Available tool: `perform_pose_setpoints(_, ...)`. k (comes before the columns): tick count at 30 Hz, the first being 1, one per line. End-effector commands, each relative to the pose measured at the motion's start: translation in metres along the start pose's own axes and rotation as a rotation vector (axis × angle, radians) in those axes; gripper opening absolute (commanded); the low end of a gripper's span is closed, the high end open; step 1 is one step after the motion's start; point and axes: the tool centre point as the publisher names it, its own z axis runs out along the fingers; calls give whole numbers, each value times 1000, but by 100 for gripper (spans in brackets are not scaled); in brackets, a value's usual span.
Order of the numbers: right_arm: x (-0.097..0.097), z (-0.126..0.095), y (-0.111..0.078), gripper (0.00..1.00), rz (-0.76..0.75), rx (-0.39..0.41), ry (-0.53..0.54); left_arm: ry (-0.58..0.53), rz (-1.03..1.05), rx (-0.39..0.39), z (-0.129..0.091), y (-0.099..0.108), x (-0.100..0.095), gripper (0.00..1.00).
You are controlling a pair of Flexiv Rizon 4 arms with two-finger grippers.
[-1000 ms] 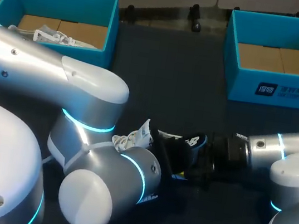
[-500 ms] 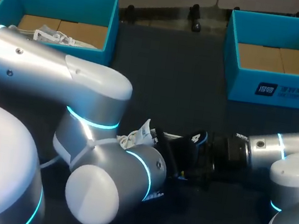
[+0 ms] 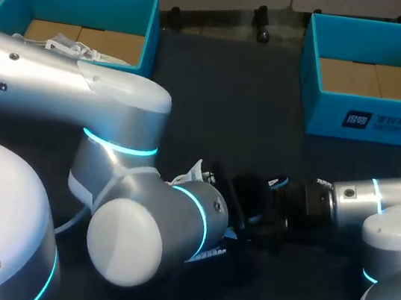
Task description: Take the shoe out of the shoebox, open the shoe tongue, remove and reinsert the insole, then place the shoe into the shoebox
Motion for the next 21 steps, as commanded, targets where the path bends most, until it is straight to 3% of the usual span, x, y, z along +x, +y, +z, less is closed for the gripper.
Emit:
perform_pose_setpoints(1, 1, 2, 0, 0, 0, 4, -1, 55, -37, -40, -6, -14, -13, 0)
perform_pose_setpoints(14, 1, 2, 0, 0, 0, 4, -1, 150, -127, -150, -13, -44, -19, 0)
perform_pose_setpoints(21, 1, 2, 0, 0, 0, 4, -1, 213, -185, -141, -26, -60, -21, 0)
